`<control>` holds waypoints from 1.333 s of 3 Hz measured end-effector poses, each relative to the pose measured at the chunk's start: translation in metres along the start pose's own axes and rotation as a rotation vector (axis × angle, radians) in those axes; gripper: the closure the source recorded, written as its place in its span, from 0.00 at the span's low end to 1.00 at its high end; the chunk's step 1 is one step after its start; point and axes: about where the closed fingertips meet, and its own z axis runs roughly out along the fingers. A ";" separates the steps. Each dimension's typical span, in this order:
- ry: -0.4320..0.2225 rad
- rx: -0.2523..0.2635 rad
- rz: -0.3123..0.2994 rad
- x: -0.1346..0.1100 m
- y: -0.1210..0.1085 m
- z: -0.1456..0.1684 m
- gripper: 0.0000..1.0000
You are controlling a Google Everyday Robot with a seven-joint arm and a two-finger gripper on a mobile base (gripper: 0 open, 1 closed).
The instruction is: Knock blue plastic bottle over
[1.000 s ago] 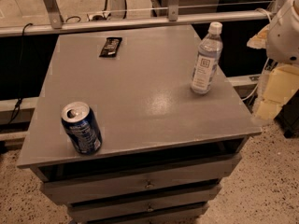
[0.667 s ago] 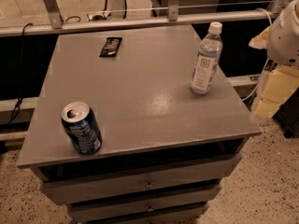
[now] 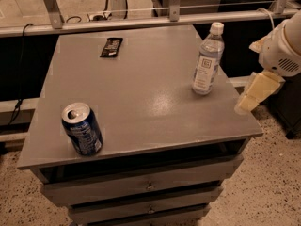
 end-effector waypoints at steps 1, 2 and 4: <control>-0.108 0.004 0.058 -0.008 -0.014 0.029 0.00; -0.228 -0.016 0.102 -0.026 -0.016 0.050 0.00; -0.413 -0.085 0.091 -0.089 0.000 0.062 0.00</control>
Offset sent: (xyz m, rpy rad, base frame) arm 0.0641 0.0475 -0.0392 0.4089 -0.0954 -0.0086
